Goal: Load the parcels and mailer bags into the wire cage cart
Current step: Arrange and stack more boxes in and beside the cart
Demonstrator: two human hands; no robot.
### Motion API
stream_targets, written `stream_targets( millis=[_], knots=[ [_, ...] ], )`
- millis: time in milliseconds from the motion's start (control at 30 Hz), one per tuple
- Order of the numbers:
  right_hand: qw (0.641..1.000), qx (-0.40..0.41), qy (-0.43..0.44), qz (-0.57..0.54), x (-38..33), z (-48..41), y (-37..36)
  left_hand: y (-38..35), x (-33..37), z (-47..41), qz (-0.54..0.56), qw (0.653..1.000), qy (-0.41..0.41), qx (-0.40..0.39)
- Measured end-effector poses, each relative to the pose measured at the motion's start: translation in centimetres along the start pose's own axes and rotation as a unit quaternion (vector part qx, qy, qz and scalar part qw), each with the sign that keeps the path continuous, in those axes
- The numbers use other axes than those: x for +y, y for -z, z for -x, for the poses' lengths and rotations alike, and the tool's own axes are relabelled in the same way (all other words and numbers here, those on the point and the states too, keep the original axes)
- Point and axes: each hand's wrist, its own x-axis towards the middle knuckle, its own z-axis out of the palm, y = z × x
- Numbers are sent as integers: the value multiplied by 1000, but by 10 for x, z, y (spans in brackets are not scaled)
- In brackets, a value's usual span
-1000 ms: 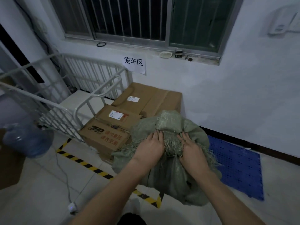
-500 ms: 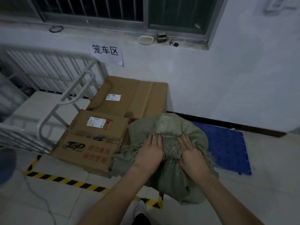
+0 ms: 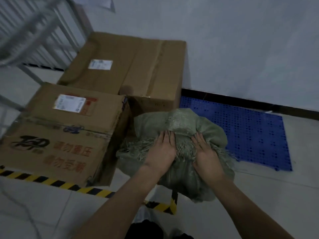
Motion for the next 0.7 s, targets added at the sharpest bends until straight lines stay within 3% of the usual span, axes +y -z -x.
stream_targets(
  millis=[267,433,567,700],
  knots=[
    [999,-21,15,29,67,-29,-225,-230,-5,-94,61,997,54,-17],
    [997,-67,12,41,96,-30,-362,-363,-6,-131,24,997,58,-35],
    [986,-153,-2,60,106,-18,-422,-445,-4,-143,36,994,55,-88],
    [968,-229,-58,81,118,-7,-443,-458,3,-141,73,982,67,-158]
  ],
)
